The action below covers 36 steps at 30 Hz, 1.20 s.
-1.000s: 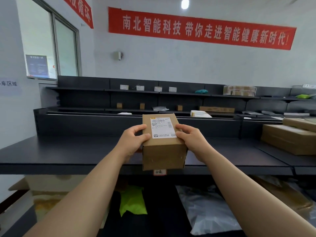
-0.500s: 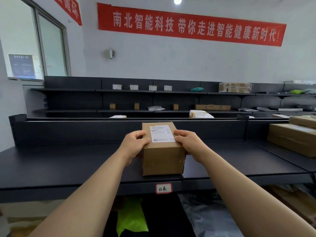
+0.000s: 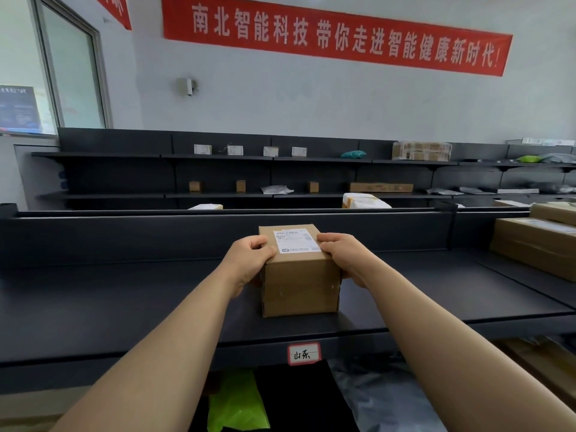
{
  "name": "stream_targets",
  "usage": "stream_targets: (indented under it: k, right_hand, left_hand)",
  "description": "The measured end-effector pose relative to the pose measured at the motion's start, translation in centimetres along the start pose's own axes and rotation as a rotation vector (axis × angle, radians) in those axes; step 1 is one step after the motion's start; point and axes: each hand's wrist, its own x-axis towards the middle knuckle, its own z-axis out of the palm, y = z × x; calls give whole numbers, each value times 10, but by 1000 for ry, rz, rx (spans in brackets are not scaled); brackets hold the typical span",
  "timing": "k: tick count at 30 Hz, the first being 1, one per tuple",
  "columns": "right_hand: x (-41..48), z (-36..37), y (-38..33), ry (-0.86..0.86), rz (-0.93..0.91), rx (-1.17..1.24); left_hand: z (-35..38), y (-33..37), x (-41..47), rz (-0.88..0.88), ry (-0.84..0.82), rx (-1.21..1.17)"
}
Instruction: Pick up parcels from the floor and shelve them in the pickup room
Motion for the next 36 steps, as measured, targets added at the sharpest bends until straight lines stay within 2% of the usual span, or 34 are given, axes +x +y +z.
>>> stream_targets:
  k: [4,7,10,13,19,26,31,36]
  right_hand:
    - [3,4,3,9,-24,-3]
    - [1,5,6,97,-94,3]
    - [-5,1,7,203,-128,7]
    - [-18,-6,8,223,-147,0]
    - [-64,-16,11,288,-195,-85]
    - [-144,-23,15,361,-226,-195]
    - [-218,-40,36,453,-208,-355]
    - [-287,-59,62,492,-143,-430]
  left_hand:
    - [0,-1,4,-10,5,-10]
    - [1,0,5,-6,39,-5]
    - [1,5,0,82,139,15]
    - [-1,11,-7,184,245,107]
    - [4,27,-50,398,264,212]
    - [21,39,-118,554,116,178]
    - [49,23,-167,563,-89,154]
    - [81,12,-216,522,-228,112]
